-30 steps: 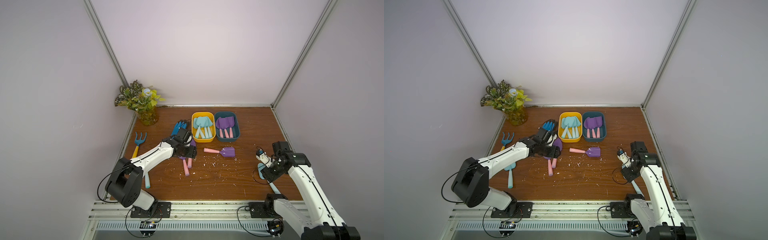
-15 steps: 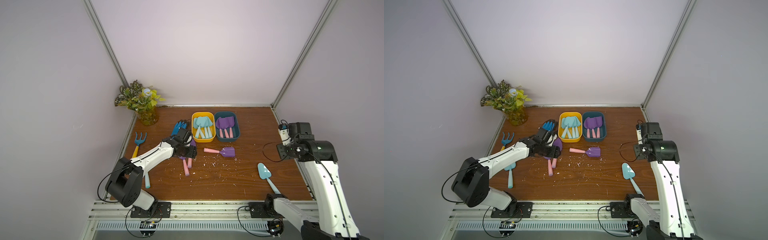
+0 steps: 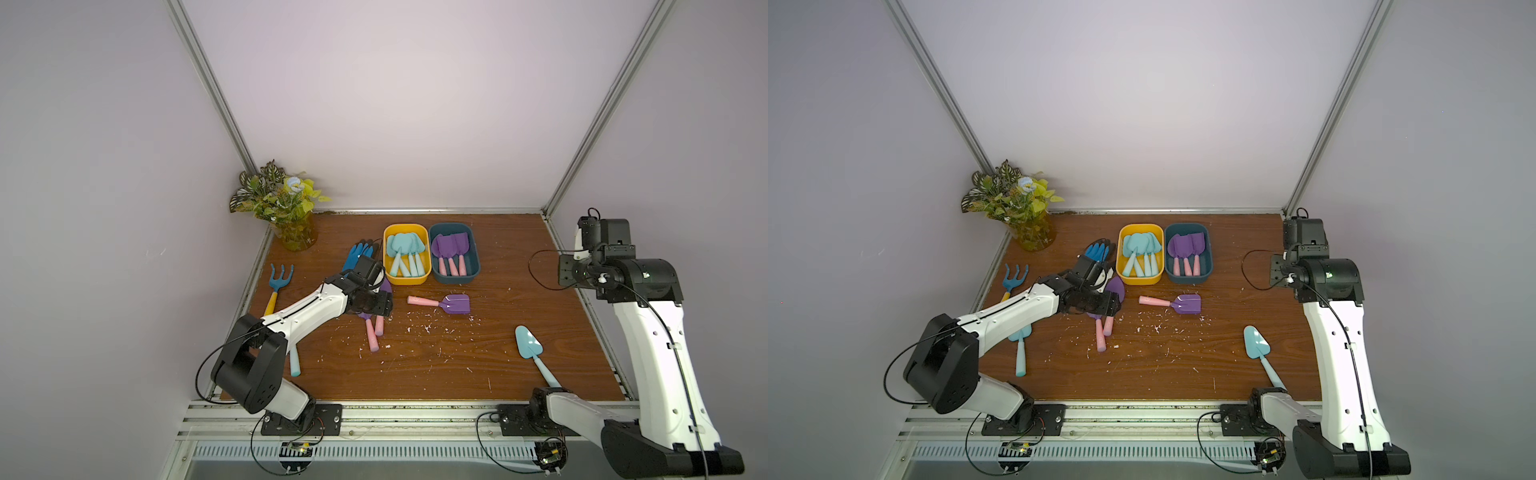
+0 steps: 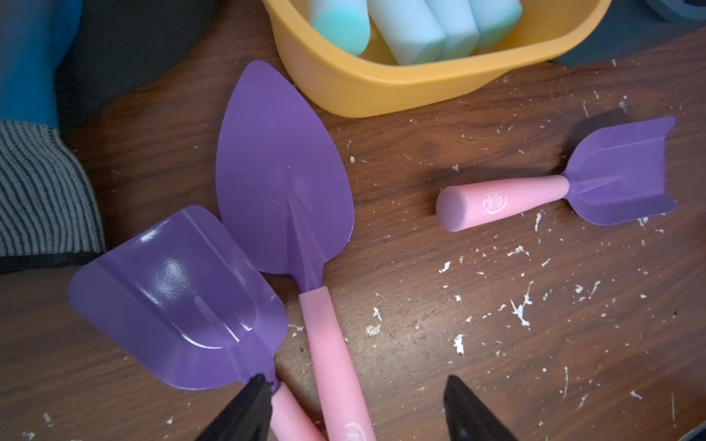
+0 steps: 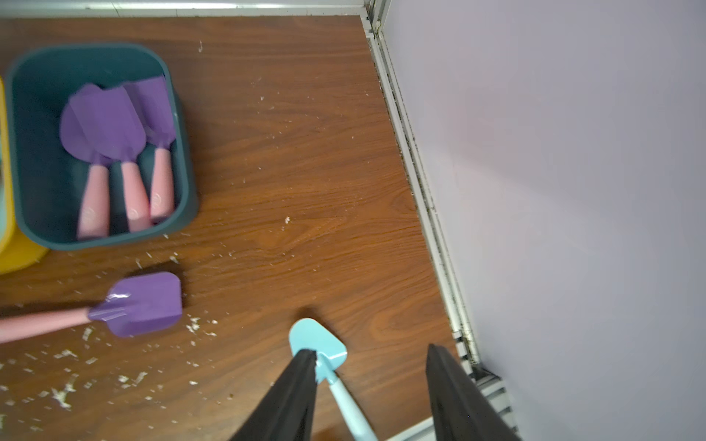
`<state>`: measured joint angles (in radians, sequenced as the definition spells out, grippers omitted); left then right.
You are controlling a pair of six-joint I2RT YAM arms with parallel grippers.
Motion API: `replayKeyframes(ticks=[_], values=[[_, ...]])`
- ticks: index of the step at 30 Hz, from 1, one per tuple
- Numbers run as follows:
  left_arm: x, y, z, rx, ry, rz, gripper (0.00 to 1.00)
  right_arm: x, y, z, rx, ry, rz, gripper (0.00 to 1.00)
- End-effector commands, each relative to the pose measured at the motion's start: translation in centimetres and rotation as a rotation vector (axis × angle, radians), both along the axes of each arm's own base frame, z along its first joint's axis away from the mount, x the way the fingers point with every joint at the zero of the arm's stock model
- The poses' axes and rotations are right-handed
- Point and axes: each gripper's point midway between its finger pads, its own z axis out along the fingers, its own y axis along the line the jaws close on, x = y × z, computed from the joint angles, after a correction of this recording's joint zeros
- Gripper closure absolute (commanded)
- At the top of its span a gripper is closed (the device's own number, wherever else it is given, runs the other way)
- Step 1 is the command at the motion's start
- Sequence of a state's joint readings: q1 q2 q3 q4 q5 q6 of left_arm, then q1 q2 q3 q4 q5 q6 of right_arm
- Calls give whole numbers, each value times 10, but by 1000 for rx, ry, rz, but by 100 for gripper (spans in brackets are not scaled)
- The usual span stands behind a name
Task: Sort the small shovels by color and place them into the storage box
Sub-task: Move the shovel to the center of the board.
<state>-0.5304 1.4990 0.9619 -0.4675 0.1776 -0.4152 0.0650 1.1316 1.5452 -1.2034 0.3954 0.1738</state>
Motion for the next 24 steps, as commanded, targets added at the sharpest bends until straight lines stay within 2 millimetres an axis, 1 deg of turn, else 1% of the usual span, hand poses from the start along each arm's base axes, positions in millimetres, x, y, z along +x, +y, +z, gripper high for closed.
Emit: replayKeyframes(ticks=[1,4,6,8,9,11,12,14,17,21,24], values=[[-1,6,-9,25,20,15,27,-19,13,-23,180,-24,-141,48],[-2,5,-10,23,25,13,27,-48,21,-64,275,64,-237,48],[-2,6,-11,21,29,15,27,-73,30,-103,333,166,-296,47],[-2,6,-11,22,30,14,27,-96,37,-134,371,245,-338,46],[-3,5,-11,21,30,14,27,-107,39,-149,384,273,-355,45],[-2,5,-10,21,27,14,27,-123,40,-170,403,308,-387,43],[-2,5,-10,19,27,14,27,-124,42,-175,416,301,-375,42],[-3,5,-10,18,27,13,27,-124,39,-174,412,276,-397,40],[-3,5,-9,15,26,14,27,-122,38,-179,384,313,-406,36],[-3,6,-8,15,22,16,26,-114,38,-193,353,361,-396,33],[-4,6,-7,14,20,16,26,-105,37,-200,307,398,-358,32]])
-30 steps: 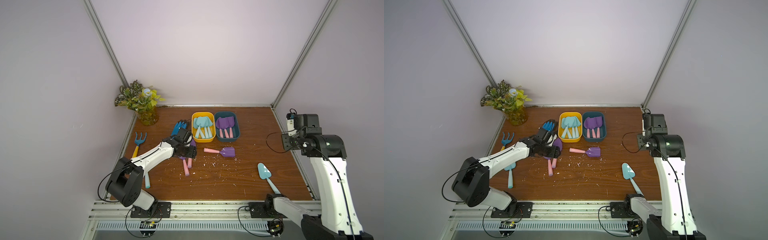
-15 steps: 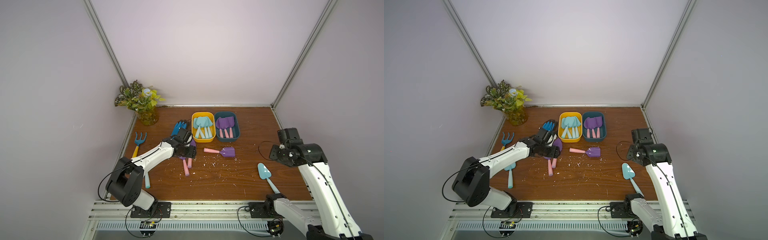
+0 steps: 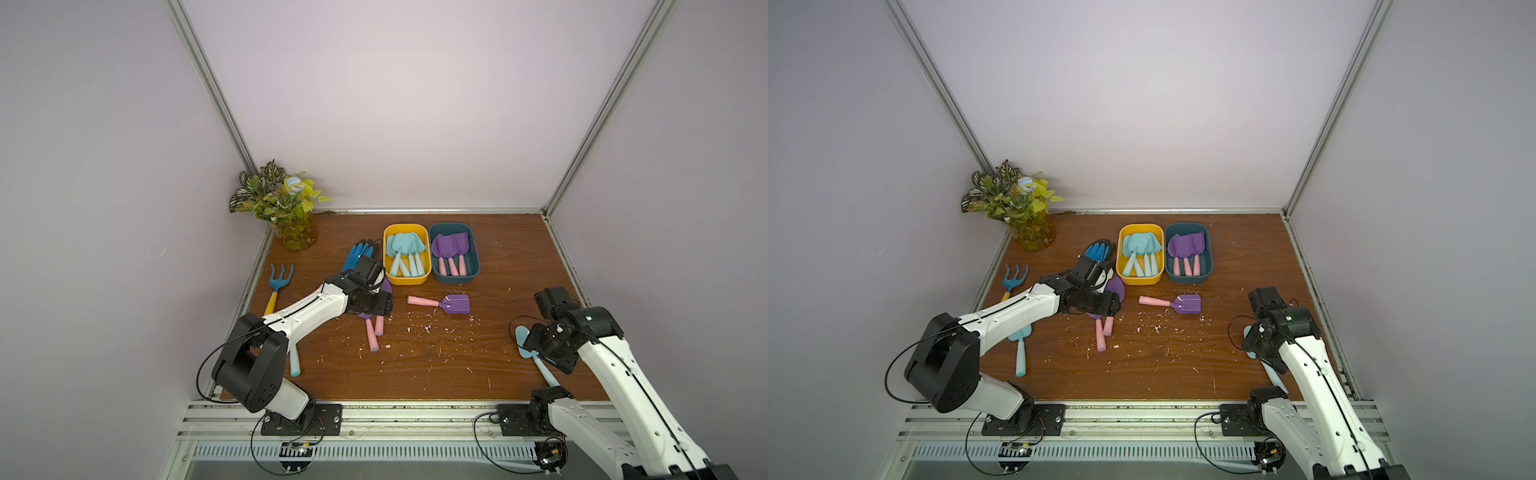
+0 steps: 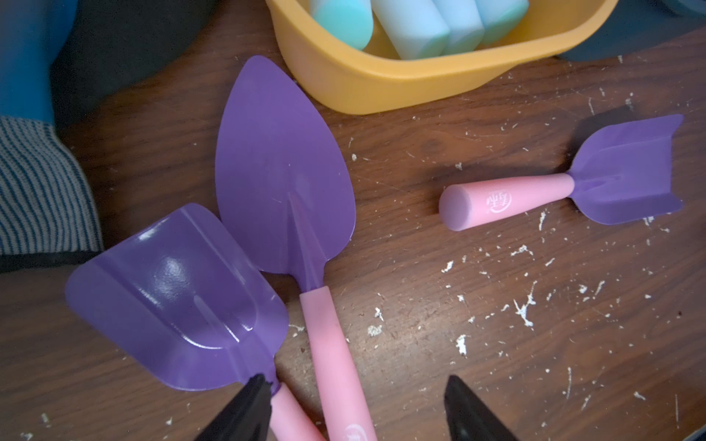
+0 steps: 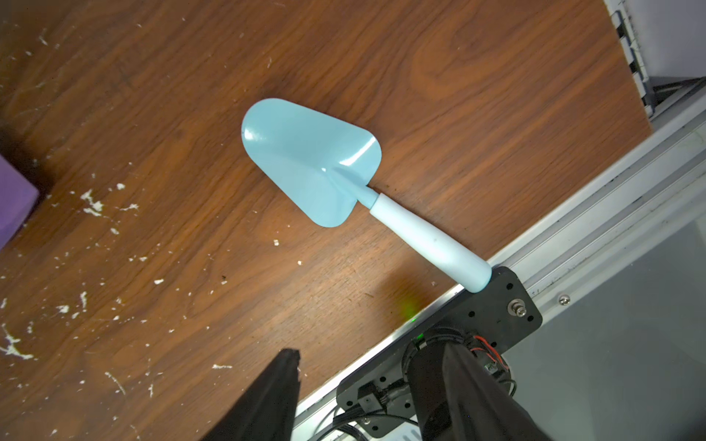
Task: Sort the small shovels by color and place them into the storage box
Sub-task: Move the shovel to the center of the board.
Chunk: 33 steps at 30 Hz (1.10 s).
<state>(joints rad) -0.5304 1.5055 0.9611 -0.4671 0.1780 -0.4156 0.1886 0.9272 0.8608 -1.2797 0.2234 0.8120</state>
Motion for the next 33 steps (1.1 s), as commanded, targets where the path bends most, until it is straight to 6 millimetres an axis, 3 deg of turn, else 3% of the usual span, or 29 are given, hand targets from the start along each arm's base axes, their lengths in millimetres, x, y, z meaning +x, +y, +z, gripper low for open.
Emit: replayKeyframes(ticks=[1,11,22,33], values=[[-4,6,-5,11,15,14,26,12,-2,-6,-36,22,45,32],[-6,6,-7,6,19,13,26,26,1,-34,-53,133,146,27],[-5,7,-9,16,23,17,26,61,12,-56,-30,140,213,27],[-5,8,-11,21,29,17,26,79,7,-67,-93,147,194,42]])
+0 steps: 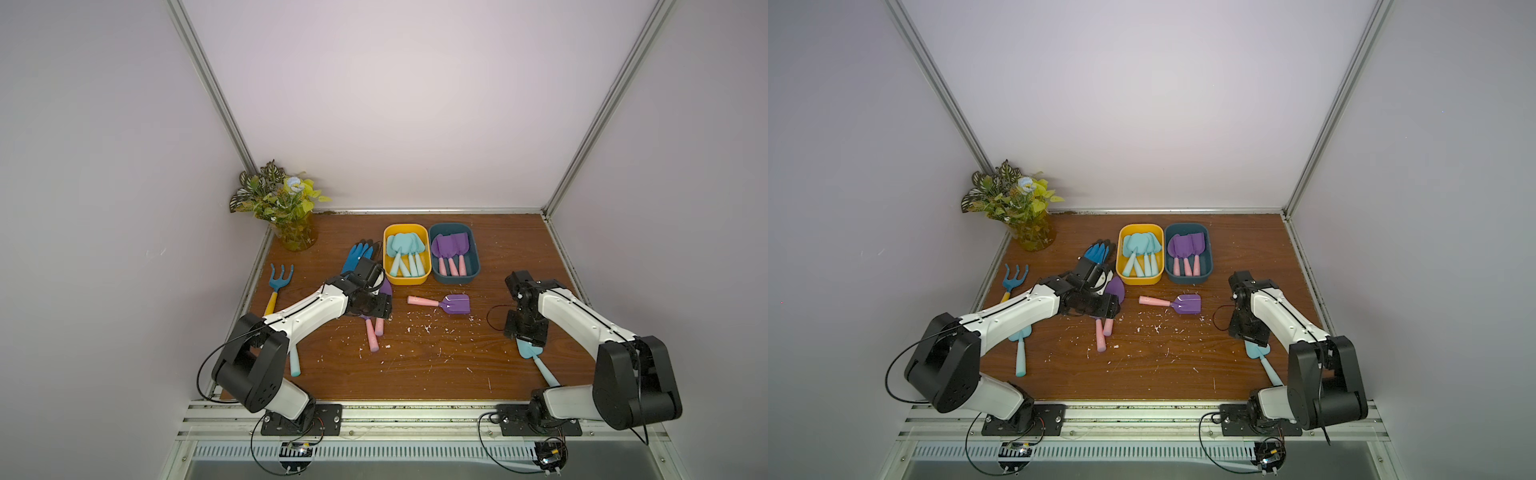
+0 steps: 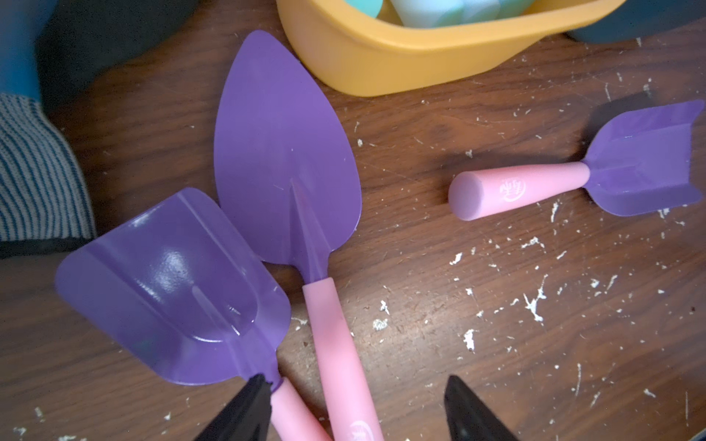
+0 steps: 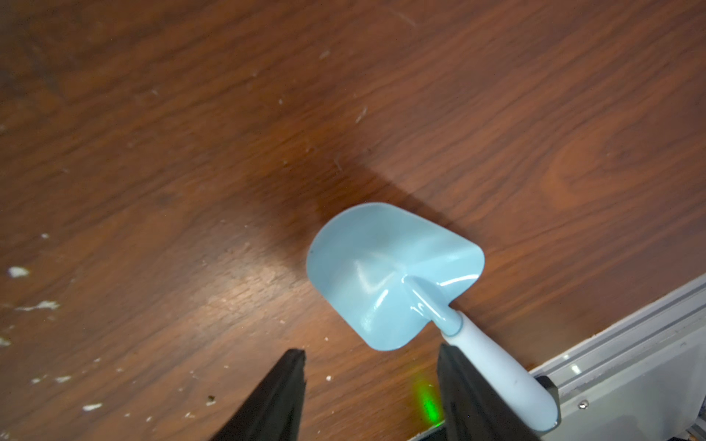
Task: Sort the small shovels by color and place them into the storage box
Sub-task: Move the shovel to the center of the board.
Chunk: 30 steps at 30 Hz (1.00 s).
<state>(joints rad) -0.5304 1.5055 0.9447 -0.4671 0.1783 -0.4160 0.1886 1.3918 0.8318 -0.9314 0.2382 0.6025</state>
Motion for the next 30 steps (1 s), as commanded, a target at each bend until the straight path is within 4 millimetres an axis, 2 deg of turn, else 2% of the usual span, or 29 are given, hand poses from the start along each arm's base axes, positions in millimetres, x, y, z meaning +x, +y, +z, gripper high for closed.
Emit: replayKeyframes(ticks=[1,11,30], values=[[-1,6,-5,14,16,17,26,13,-4,7,-38,-42,-8,43],[-1,6,-5,15,16,16,26,27,1,-1,-77,-32,7,48],[-2,5,-5,11,18,10,28,30,-4,-10,-171,8,-7,55]])
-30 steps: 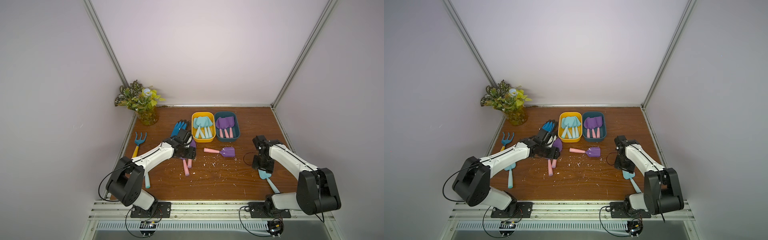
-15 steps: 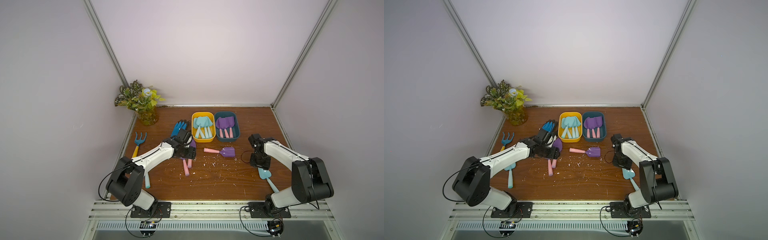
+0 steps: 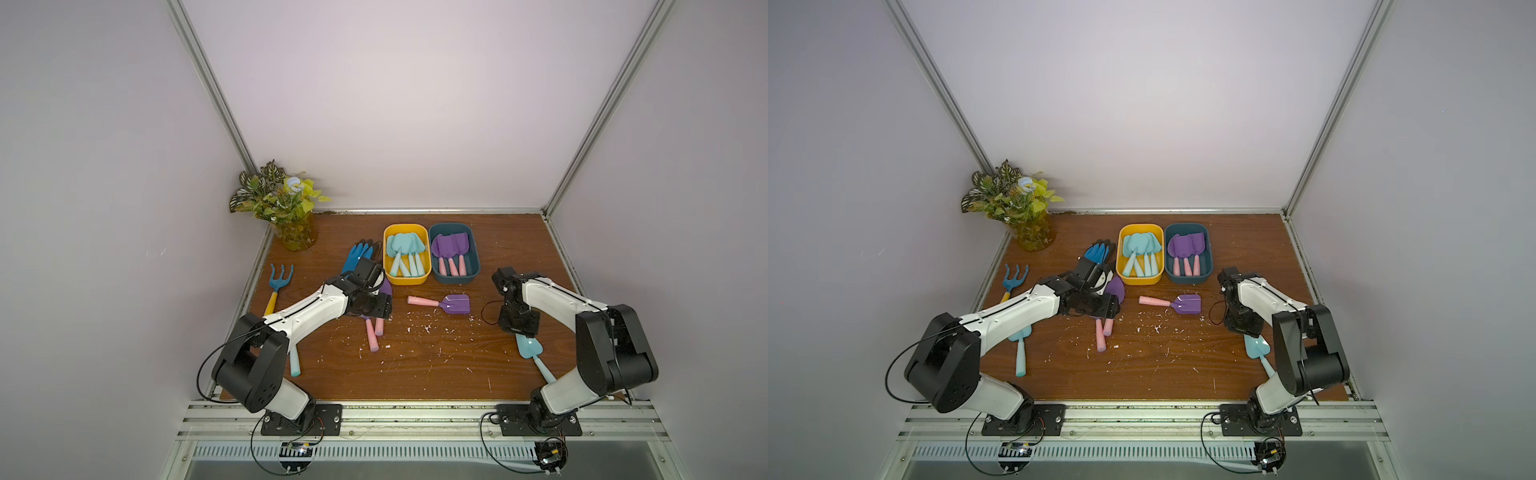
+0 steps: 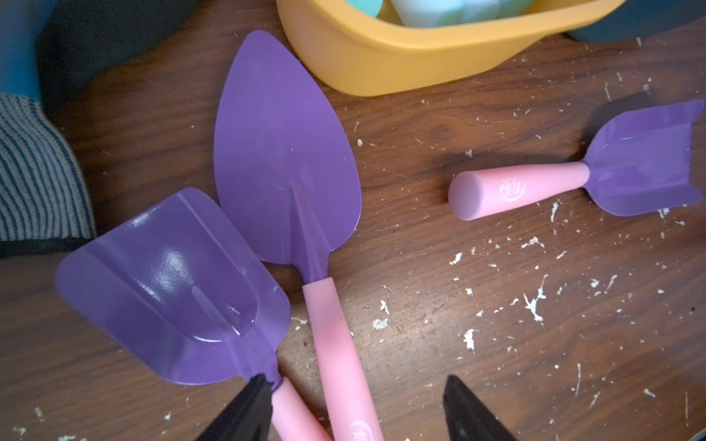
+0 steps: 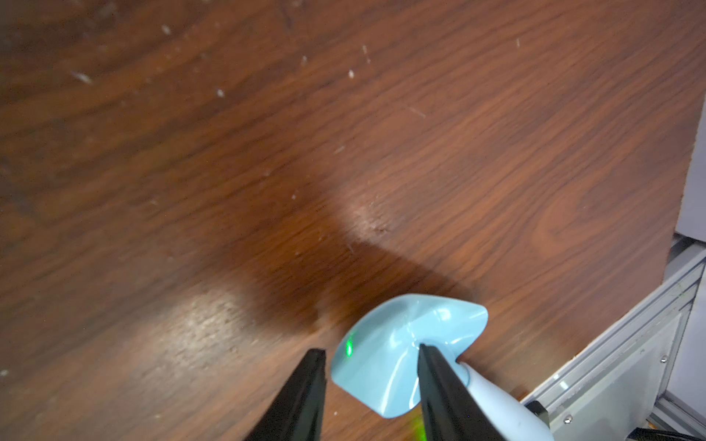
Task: Sort the small shovels by color and place them into the storage box
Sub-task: Move the shovel to the center of the board.
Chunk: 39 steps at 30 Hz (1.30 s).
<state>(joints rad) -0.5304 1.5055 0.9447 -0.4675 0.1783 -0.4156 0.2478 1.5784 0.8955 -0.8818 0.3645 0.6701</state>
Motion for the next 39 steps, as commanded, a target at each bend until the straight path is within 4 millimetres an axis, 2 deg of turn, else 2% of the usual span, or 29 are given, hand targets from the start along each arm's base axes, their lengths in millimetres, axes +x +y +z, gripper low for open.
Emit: replayKeyframes(ticks=[1,16,27,33,39], values=[[-2,5,-4,10,16,10,28,6,-1,6,-36,-14,-8,56],[-4,4,-4,6,18,2,31,10,-4,5,-107,12,5,70],[-4,4,-4,6,17,2,32,12,-5,11,-135,9,13,87],[-3,4,-3,5,16,2,32,19,3,12,-148,4,38,94],[-3,4,-4,6,16,1,32,43,25,12,-145,-24,75,95]])
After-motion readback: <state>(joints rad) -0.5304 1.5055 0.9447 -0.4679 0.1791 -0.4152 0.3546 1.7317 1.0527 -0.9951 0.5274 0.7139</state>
